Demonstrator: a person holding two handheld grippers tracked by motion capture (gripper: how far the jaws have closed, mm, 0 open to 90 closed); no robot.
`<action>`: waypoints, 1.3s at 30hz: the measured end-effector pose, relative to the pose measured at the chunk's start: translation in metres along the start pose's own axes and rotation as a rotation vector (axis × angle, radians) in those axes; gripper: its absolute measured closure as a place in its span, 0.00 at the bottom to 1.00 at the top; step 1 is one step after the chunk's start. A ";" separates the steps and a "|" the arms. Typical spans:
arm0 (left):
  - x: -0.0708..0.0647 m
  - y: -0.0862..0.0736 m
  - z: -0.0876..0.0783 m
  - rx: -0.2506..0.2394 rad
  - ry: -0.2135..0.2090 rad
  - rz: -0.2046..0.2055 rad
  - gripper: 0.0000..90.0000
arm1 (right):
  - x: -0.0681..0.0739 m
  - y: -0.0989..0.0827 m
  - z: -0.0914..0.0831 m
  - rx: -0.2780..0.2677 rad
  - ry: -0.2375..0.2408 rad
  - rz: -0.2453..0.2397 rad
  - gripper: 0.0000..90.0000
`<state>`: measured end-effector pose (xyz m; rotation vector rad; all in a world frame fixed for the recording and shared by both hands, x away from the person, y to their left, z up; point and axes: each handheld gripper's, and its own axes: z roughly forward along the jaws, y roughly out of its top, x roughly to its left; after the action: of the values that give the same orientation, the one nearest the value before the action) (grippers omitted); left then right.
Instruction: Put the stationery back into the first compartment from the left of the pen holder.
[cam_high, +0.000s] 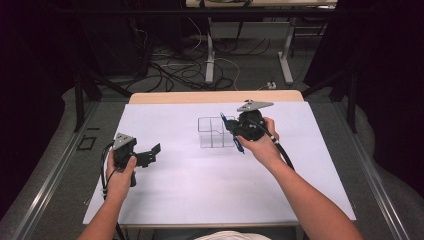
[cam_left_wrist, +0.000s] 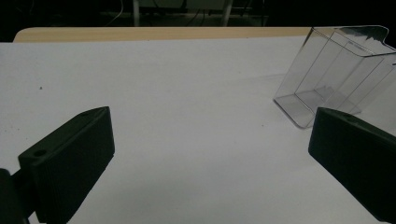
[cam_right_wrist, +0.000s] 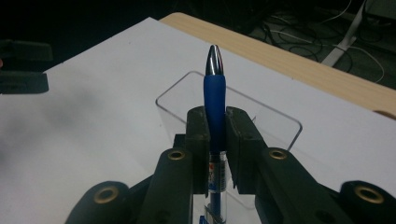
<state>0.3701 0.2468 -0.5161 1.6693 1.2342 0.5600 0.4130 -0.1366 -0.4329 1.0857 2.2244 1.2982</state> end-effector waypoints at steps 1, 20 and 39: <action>0.000 0.000 0.000 0.000 0.000 -0.001 0.00 | 0.000 0.004 0.001 -0.008 0.002 -0.003 0.89; 0.001 0.000 0.000 0.000 0.002 -0.005 0.00 | 0.004 0.047 0.020 -0.111 -0.037 -0.038 0.89; 0.003 0.000 -0.001 0.004 0.003 -0.009 0.00 | 0.018 0.060 0.057 -0.150 -0.051 -0.077 0.89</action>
<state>0.3705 0.2502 -0.5161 1.6660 1.2456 0.5544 0.4634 -0.0727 -0.4097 0.9583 2.0735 1.3643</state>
